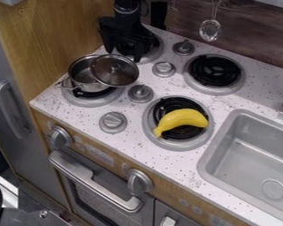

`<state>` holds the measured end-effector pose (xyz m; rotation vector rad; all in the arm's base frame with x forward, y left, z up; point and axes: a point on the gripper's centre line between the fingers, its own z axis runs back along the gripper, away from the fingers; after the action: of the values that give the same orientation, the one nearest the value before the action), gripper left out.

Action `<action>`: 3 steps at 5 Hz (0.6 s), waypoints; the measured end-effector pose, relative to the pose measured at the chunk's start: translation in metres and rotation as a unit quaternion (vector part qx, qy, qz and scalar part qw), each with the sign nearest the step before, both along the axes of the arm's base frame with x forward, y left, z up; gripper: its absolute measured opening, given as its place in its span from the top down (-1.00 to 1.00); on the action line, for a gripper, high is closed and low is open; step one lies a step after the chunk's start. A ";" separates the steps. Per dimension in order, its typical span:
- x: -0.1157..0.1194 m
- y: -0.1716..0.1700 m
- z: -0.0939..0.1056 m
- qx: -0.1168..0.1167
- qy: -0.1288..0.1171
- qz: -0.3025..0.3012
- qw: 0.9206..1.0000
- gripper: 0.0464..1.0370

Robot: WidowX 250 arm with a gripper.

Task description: Remove the lid of the pot and put it on the right top burner

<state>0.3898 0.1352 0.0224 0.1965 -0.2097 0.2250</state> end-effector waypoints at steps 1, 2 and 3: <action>0.007 0.008 -0.011 0.006 0.006 0.008 1.000 -0.92; 0.007 0.013 -0.022 0.002 0.026 0.017 1.000 -0.92; 0.009 0.017 -0.029 0.009 0.035 0.015 0.999 -0.92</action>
<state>0.3989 0.1521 -0.0064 0.2253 -0.1400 0.2463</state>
